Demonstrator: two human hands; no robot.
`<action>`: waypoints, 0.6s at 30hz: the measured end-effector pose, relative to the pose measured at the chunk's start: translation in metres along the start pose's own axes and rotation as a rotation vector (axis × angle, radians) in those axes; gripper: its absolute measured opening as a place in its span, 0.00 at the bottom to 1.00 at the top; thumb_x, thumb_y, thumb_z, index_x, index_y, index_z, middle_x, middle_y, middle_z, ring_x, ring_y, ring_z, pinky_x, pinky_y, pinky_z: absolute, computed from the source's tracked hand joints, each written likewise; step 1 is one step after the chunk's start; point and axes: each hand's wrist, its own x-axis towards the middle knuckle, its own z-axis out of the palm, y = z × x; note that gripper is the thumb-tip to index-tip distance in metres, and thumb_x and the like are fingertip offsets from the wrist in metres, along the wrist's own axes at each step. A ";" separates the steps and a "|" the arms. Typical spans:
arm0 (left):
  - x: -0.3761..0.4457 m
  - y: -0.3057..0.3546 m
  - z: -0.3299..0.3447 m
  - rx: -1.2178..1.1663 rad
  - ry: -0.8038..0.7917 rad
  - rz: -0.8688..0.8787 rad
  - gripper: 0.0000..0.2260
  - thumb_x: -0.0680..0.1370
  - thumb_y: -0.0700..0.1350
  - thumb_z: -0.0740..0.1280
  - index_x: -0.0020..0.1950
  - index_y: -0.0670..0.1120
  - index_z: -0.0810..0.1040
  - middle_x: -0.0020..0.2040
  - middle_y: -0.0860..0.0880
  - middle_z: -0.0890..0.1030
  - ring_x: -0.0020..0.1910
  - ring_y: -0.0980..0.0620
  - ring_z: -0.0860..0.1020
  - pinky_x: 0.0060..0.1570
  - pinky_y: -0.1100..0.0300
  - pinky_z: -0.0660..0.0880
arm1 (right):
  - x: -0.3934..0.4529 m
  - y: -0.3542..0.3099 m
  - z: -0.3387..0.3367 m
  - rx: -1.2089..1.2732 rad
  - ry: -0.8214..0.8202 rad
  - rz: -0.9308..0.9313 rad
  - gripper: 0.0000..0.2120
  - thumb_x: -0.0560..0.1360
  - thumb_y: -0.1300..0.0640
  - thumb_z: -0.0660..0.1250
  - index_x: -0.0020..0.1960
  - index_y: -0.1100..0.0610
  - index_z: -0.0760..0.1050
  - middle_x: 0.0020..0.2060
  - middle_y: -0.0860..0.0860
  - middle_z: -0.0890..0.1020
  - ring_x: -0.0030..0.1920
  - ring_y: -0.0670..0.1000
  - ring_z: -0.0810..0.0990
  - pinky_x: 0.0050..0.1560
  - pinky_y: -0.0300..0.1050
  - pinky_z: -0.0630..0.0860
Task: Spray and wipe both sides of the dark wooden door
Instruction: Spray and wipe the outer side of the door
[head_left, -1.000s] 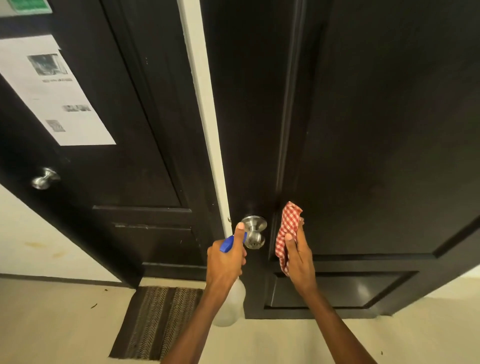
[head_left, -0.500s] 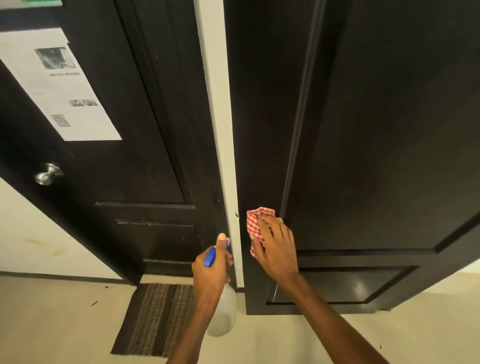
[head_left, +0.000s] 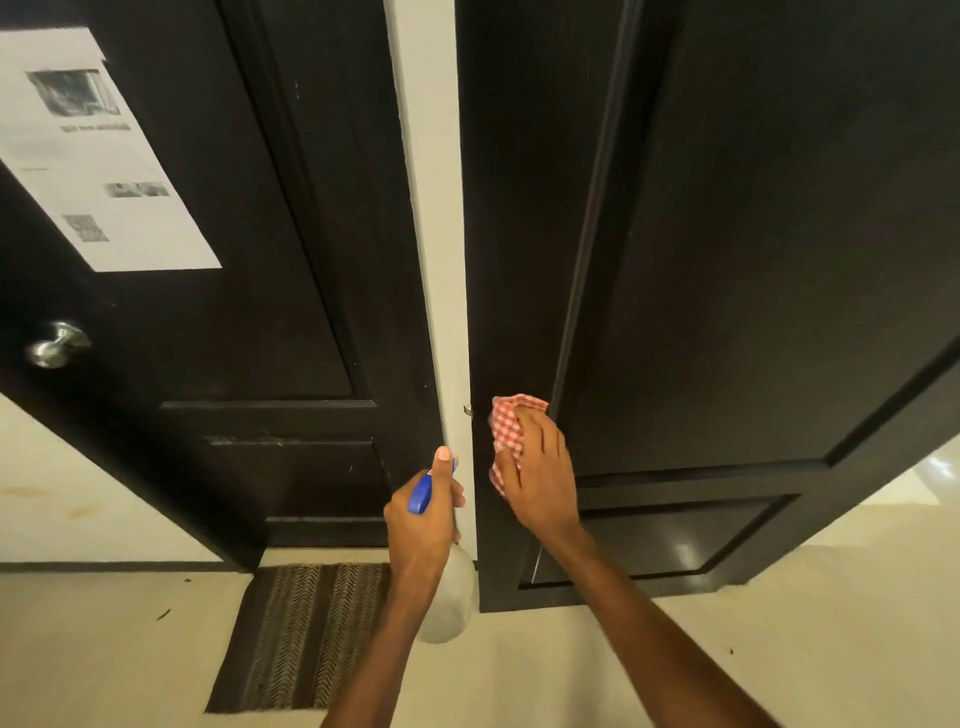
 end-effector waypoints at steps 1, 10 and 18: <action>-0.002 -0.001 -0.002 0.006 -0.005 -0.004 0.21 0.78 0.62 0.63 0.43 0.45 0.82 0.37 0.41 0.82 0.31 0.47 0.77 0.31 0.58 0.76 | -0.004 -0.009 0.006 0.207 0.036 0.191 0.28 0.81 0.43 0.62 0.76 0.51 0.58 0.71 0.51 0.69 0.69 0.51 0.70 0.68 0.50 0.72; -0.017 -0.013 -0.024 0.016 -0.058 -0.007 0.20 0.79 0.60 0.63 0.43 0.44 0.82 0.37 0.41 0.82 0.33 0.47 0.78 0.30 0.59 0.76 | 0.016 -0.030 0.000 1.789 -0.012 1.046 0.29 0.82 0.43 0.53 0.68 0.66 0.73 0.53 0.66 0.81 0.55 0.66 0.80 0.69 0.62 0.72; -0.021 -0.005 -0.029 0.041 -0.110 0.042 0.25 0.73 0.65 0.60 0.41 0.44 0.81 0.37 0.42 0.82 0.29 0.49 0.77 0.27 0.63 0.75 | -0.007 -0.040 -0.003 1.259 0.210 0.616 0.16 0.82 0.51 0.62 0.69 0.49 0.69 0.61 0.55 0.78 0.59 0.55 0.80 0.61 0.55 0.78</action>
